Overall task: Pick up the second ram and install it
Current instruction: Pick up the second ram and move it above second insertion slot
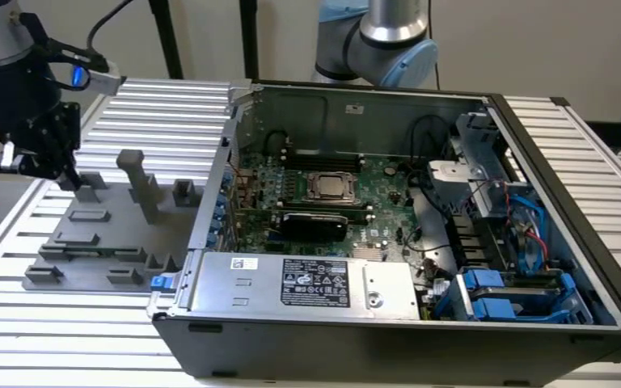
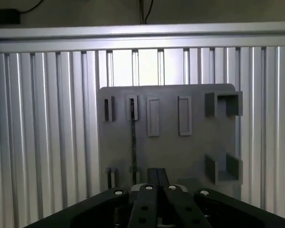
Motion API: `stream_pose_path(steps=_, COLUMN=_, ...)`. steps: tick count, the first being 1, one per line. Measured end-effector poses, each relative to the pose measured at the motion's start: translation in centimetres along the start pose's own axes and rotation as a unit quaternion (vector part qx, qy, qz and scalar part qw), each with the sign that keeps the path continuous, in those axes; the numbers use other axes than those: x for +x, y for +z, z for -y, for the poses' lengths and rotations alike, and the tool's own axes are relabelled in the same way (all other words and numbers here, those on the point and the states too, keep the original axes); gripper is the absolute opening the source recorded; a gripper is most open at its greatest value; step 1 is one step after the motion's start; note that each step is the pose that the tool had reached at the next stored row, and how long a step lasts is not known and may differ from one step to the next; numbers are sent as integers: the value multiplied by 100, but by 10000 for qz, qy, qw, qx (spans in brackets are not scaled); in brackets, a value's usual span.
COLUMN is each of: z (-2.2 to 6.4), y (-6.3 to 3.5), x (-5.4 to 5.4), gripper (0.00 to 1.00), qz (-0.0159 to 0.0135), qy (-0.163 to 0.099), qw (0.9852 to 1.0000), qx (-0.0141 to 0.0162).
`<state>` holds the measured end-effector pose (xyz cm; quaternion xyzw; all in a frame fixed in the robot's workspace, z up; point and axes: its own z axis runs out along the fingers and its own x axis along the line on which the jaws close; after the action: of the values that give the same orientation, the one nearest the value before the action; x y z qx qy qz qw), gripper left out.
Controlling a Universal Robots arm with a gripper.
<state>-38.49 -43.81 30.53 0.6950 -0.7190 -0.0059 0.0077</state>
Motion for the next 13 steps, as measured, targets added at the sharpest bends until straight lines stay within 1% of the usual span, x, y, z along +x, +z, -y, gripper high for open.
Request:
stream_pose_path(steps=3, z=2, y=21, x=40, gripper=0, qz=-1, qy=-35, qw=10000, qx=0)
stream_pose_path(steps=8, z=3, y=84, x=53, gripper=0, qz=-1, qy=-95, qw=10000, qx=22)
stream_pose_path(steps=9, z=3, y=97, x=55, gripper=100, qz=-1, qy=-107, qw=9999, qx=27)
stream_pose_path(steps=13, z=3, y=158, x=60, gripper=100, qz=-1, qy=-141, qw=9999, qx=39)
